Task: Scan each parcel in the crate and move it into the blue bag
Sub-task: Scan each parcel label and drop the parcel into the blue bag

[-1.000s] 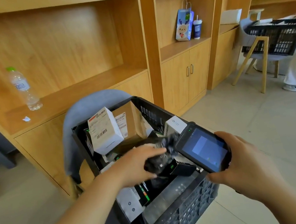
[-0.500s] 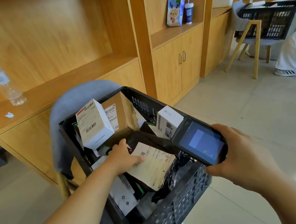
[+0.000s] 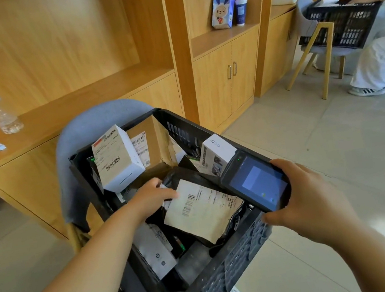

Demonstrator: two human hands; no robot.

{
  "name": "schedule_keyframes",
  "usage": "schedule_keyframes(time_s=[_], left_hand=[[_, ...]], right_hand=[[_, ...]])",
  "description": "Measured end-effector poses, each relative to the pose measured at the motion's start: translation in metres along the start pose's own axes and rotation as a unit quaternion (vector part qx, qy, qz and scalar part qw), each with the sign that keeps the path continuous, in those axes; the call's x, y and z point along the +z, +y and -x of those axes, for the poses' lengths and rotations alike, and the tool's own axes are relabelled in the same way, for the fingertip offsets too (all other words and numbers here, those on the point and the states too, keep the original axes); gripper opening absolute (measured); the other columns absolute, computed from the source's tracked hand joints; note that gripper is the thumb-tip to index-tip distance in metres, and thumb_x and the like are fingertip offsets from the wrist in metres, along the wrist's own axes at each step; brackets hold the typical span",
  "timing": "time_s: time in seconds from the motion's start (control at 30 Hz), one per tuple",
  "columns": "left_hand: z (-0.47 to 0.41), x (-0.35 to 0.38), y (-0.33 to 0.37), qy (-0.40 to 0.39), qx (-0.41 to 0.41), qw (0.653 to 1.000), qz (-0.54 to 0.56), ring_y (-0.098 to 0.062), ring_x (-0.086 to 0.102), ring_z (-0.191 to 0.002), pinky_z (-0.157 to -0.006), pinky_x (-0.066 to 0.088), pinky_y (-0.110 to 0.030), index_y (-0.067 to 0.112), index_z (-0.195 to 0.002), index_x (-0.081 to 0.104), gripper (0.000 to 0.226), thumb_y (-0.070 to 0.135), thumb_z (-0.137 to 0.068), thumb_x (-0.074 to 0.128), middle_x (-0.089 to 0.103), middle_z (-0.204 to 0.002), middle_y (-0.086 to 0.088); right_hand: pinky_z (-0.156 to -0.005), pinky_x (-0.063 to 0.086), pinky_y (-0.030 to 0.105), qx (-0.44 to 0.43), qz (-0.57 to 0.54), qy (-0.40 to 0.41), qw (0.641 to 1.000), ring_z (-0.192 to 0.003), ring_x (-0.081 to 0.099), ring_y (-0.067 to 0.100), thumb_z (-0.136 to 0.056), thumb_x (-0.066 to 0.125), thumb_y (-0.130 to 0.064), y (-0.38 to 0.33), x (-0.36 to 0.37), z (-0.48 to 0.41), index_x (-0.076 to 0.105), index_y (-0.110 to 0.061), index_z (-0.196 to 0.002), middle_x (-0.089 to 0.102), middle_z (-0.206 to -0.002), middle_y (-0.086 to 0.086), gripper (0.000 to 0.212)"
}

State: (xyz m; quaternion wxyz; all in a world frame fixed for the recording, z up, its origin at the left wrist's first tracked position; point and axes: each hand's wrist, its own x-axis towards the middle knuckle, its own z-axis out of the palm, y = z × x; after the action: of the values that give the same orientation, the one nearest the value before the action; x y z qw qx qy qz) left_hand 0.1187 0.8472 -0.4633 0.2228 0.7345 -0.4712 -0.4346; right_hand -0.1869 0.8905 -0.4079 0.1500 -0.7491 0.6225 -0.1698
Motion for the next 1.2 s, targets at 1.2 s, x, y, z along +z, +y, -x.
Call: schedule_keyframes(time_s=[1.2], left_hand=[[0.141,-0.072,-0.036,0.417,0.175,0.876,0.167,-0.013,0.055,-0.099,-0.080,0.046,-0.030,0.012,-0.128,0.054,0.056,0.013,-0.077,0.078,0.056,-0.106,0.010]], right_hand=[[-0.085,0.039,0.036,-0.184,0.122,-0.029,0.975,-0.104,0.049,0.016,-0.059,0.072,-0.049,-0.099,-0.007,0.040,0.024,-0.031,-0.137,0.047,-0.121,-0.011,0.093]])
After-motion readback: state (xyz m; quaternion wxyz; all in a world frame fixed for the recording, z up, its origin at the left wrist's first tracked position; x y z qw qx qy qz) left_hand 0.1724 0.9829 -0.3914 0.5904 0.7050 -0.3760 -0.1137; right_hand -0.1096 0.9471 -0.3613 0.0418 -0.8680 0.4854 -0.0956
